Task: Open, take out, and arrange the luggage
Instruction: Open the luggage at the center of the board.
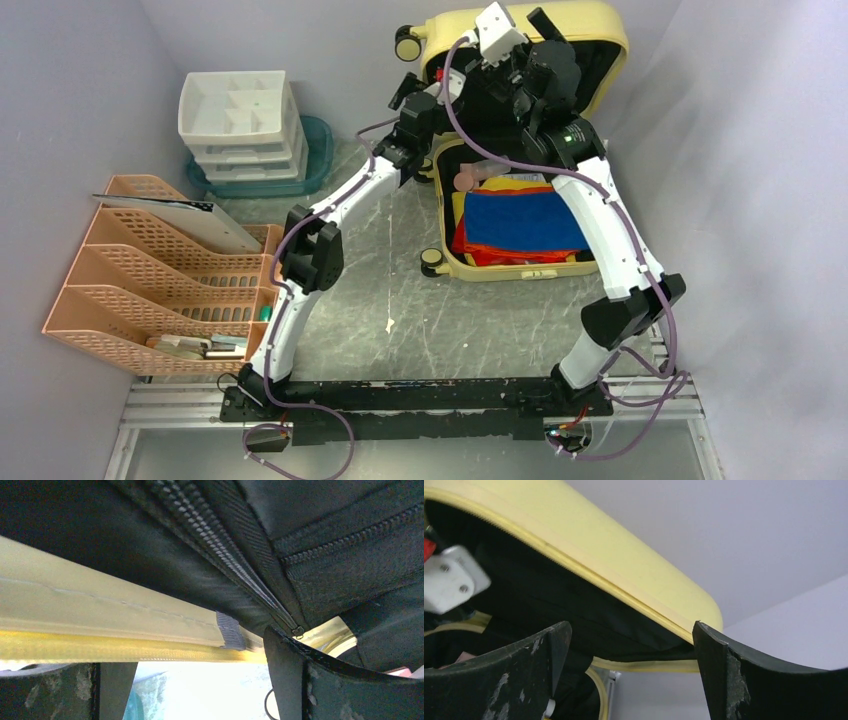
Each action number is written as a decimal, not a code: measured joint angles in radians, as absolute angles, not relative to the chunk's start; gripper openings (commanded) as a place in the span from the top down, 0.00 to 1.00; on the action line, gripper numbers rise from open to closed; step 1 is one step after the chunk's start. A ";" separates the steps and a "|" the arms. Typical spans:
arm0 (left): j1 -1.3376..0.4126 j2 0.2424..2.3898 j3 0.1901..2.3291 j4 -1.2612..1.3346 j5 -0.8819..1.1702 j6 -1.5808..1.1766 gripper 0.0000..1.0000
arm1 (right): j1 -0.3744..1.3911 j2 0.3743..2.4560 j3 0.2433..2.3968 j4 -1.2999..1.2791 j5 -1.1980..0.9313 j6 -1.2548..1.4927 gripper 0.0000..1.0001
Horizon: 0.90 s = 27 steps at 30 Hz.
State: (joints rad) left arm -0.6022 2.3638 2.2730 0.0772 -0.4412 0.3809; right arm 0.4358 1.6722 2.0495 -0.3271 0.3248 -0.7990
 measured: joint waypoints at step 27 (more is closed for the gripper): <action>-0.654 2.307 2.163 0.147 -0.477 0.451 0.05 | 0.290 2.235 2.494 0.289 0.548 -0.959 0.17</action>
